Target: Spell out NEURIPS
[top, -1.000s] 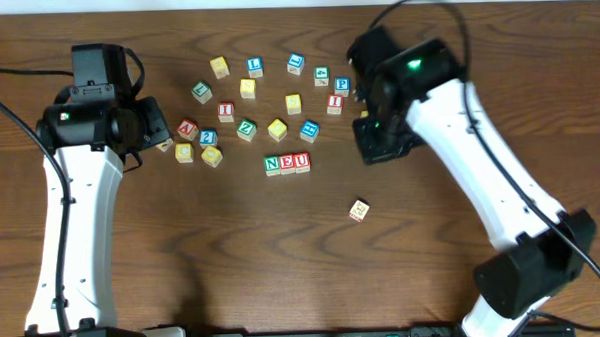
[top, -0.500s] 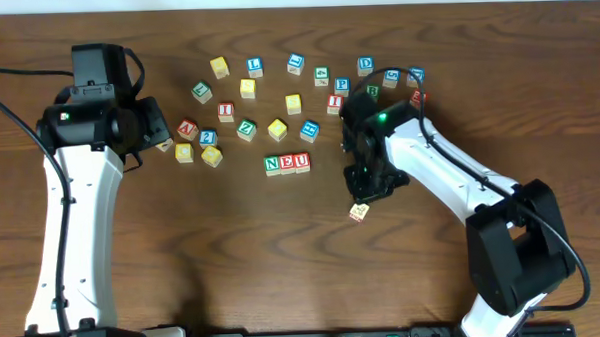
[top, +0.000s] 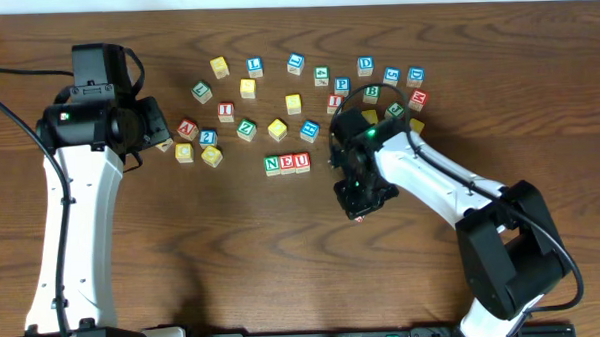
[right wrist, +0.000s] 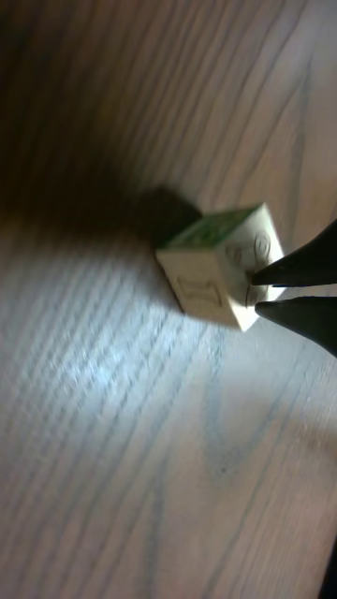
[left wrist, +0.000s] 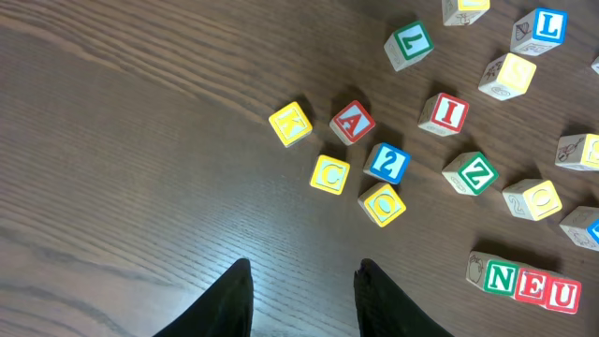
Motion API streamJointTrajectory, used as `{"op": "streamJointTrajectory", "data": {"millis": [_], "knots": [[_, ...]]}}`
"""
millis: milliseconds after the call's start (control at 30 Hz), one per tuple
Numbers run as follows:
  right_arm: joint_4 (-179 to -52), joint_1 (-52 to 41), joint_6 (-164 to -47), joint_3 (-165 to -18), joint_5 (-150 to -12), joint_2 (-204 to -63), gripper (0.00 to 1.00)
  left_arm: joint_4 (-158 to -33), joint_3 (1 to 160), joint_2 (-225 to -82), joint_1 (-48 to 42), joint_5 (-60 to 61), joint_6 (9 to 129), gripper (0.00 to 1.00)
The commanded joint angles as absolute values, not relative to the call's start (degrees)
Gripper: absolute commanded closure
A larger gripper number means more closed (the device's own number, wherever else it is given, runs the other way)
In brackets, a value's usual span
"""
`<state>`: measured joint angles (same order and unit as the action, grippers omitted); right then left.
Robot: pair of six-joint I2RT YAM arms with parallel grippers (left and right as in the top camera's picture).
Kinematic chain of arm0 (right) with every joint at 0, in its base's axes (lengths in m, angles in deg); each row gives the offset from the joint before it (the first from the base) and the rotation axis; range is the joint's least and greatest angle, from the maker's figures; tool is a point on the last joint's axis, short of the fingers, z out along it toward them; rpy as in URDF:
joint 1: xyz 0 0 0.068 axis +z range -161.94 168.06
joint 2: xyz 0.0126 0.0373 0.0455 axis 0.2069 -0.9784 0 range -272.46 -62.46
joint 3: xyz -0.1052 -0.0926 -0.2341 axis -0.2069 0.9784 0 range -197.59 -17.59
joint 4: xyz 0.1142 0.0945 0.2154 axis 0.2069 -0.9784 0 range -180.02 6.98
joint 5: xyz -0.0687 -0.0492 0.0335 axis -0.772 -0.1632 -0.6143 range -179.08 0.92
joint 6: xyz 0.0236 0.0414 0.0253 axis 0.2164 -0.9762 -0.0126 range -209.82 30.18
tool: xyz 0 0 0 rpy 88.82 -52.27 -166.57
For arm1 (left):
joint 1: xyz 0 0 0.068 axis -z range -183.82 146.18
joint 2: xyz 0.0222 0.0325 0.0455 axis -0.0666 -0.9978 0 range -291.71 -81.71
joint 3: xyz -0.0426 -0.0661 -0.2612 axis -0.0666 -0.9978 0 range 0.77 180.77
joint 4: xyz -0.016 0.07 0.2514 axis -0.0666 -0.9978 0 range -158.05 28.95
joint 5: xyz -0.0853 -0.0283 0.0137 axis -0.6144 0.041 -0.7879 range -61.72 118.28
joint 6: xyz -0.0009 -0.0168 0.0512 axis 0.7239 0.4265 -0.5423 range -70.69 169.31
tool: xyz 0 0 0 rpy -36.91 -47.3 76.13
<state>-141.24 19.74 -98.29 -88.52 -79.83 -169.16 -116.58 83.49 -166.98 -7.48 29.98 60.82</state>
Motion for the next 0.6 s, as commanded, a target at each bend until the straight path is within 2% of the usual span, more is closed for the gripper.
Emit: {"op": "streamJointTrajectory", "data": {"millis": [0, 567], "knots": [[-140.60, 20.99, -97.49, -87.80, -79.72, -168.87, 0.99, -116.71, 83.60, -166.70, -7.66, 30.46, 59.62, 0.64], [-134.83, 20.92, -100.13, -85.24, -84.88, -168.96, 0.99, -116.71, 83.60, -166.70, -7.66, 30.46, 59.64, 0.65]]}}
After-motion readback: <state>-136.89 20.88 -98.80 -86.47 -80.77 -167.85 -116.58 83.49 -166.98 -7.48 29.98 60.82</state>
